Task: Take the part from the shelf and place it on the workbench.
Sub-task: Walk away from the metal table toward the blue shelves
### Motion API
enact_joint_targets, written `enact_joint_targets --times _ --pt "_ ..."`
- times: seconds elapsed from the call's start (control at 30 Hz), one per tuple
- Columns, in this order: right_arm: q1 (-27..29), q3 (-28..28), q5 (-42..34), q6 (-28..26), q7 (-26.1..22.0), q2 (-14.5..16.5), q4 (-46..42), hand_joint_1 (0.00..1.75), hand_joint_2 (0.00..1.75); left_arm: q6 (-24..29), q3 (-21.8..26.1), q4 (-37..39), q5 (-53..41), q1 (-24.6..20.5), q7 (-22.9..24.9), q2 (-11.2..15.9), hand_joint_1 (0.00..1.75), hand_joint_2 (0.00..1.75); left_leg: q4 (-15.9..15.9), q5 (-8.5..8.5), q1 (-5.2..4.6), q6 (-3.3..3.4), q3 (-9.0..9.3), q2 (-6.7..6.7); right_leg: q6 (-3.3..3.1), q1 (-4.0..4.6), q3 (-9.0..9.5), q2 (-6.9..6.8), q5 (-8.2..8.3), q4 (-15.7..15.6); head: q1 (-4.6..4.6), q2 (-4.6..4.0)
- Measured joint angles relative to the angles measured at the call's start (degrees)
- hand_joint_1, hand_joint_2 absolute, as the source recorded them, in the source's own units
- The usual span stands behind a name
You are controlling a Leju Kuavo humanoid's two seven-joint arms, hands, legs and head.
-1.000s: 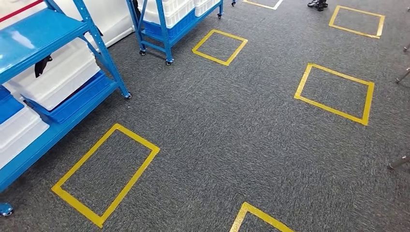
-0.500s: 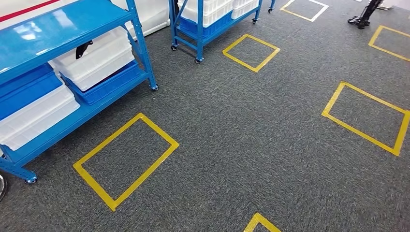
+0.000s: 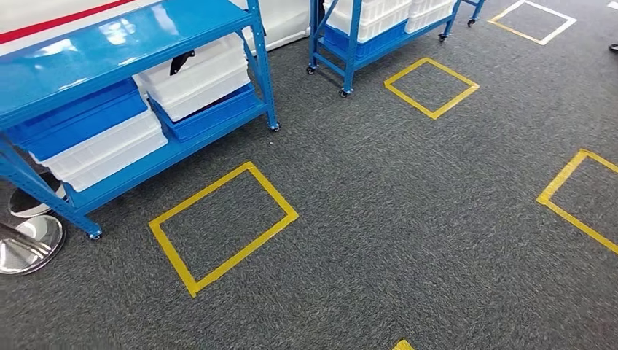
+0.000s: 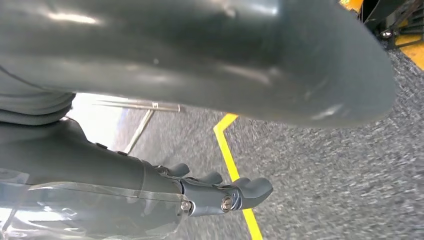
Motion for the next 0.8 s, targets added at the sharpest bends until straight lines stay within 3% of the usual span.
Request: enact_joint_targets --times 0.07,0.13,0.2,0.27,0.3,0.37,0.43,0.47,0.5,0.53,0.6,0.63,0.7,0.8 --pt "-0.09 0.00 0.07 0.27 0.00 0.00 0.00 0.00 0.00 -0.05 0.00 0.00 0.21 0.15 0.00 0.05 0.00 0.00 -5.84 3.40 0.00 0.12 3.24 0.92 0.20 0.03 0.30 -1.31 -0.20 0.03 0.00 0.00" --pt "-0.13 0.00 0.08 0.43 0.00 0.00 0.00 0.00 0.00 -0.09 0.00 0.00 0.39 0.09 0.00 0.12 0.00 0.00 -13.92 6.47 -0.24 0.69 7.51 3.23 0.64 0.25 0.75 -2.45 -0.54 0.13 0.01 0.00" --pt "-0.21 0.00 0.08 0.49 0.00 0.00 0.00 0.00 0.00 -0.29 0.00 0.00 0.45 -0.02 0.01 0.16 0.00 0.00 -16.83 7.08 -0.57 1.37 8.85 4.19 1.25 0.41 1.07 -3.38 -0.80 0.17 0.02 0.00" --pt "-0.49 -0.01 0.08 0.50 0.03 -0.01 0.00 0.00 0.00 -0.93 0.00 0.00 0.49 0.10 0.02 0.20 0.00 0.00 -17.15 7.25 -0.54 2.01 8.94 2.99 1.98 0.31 1.43 -4.15 -1.00 0.10 0.01 0.00" --pt "-0.60 -0.02 0.04 0.49 0.07 -0.03 0.00 0.00 0.00 -1.33 0.00 0.00 0.52 0.17 0.02 0.21 0.00 0.00 -17.48 7.38 -0.40 2.38 9.19 2.46 2.33 0.22 1.47 -3.64 -1.41 0.53 0.03 0.00" --pt "-0.56 -0.18 -0.32 0.32 0.28 -0.09 0.01 0.00 0.00 -1.90 0.00 0.00 0.56 0.15 0.02 0.25 0.00 0.00 -18.06 7.65 -0.04 3.04 9.69 1.53 2.81 0.02 -0.23 -0.96 -3.84 4.57 0.07 0.00" --pt "-0.44 -0.56 -0.96 0.02 0.66 -0.11 0.03 0.00 0.00 -2.14 0.00 0.00 0.57 0.07 0.02 0.31 0.00 0.00 -18.07 7.61 -0.13 3.39 9.78 0.72 2.96 -0.14 -4.25 1.47 -7.15 12.26 0.10 0.00" --pt "-0.38 -0.83 -1.21 -0.10 0.83 -0.11 0.05 0.00 0.00 -2.16 0.00 0.00 0.55 0.08 0.02 0.33 0.00 0.00 -18.05 7.50 -0.18 3.44 9.90 0.26 3.02 -0.19 -6.08 1.86 -7.83 15.28 0.10 0.00" --pt "-0.32 -1.09 -1.40 -0.20 0.93 -0.11 0.06 0.00 0.00 -2.19 -0.01 0.00 0.50 0.14 0.02 0.34 0.00 0.00 -18.03 7.33 -0.22 3.42 10.12 -0.19 3.04 -0.19 -7.12 2.00 -7.37 16.45 0.10 0.00" --pt "-0.26 -1.33 -1.52 -0.26 0.98 -0.11 0.07 0.00 0.00 -2.22 -0.03 0.00 0.45 0.20 0.02 0.34 0.00 0.00 -17.99 7.09 -0.23 3.35 10.47 -0.61 3.01 -0.19 -7.04 2.04 -5.68 15.32 0.10 0.00" --pt "-0.16 -1.73 -1.70 -0.33 1.08 -0.13 0.07 0.00 0.00 -2.43 -0.11 0.01 0.31 0.27 0.03 0.34 0.00 0.00 -17.91 6.41 -0.20 3.00 11.27 -1.19 2.72 -0.18 -4.25 2.26 -0.80 7.97 0.10 0.00" --pt "-0.14 -1.87 -1.85 -0.37 1.12 -0.14 0.08 0.00 0.00 -2.54 -0.16 0.01 0.21 0.23 0.03 0.35 0.00 0.00 -17.75 5.99 -0.29 2.70 11.49 -1.36 2.54 -0.11 -2.74 2.51 0.72 4.31 0.10 0.00" --pt "-0.24 -2.13 -2.11 -0.45 1.15 -0.14 0.09 0.00 0.00 -2.81 -0.29 0.02 -0.01 0.16 0.06 0.37 0.00 0.00 -17.67 5.39 -0.42 2.08 11.56 -1.58 2.08 0.10 -1.38 2.94 1.20 1.02 0.09 0.00" --pt "-0.33 -2.38 -2.25 -0.52 1.14 -0.07 0.09 0.00 0.00 -3.04 -0.50 0.02 -0.13 0.06 0.07 0.45 0.00 0.00 -17.60 4.74 -0.43 1.21 11.92 -1.50 1.13 0.07 -0.96 2.86 0.53 0.59 0.07 0.00"
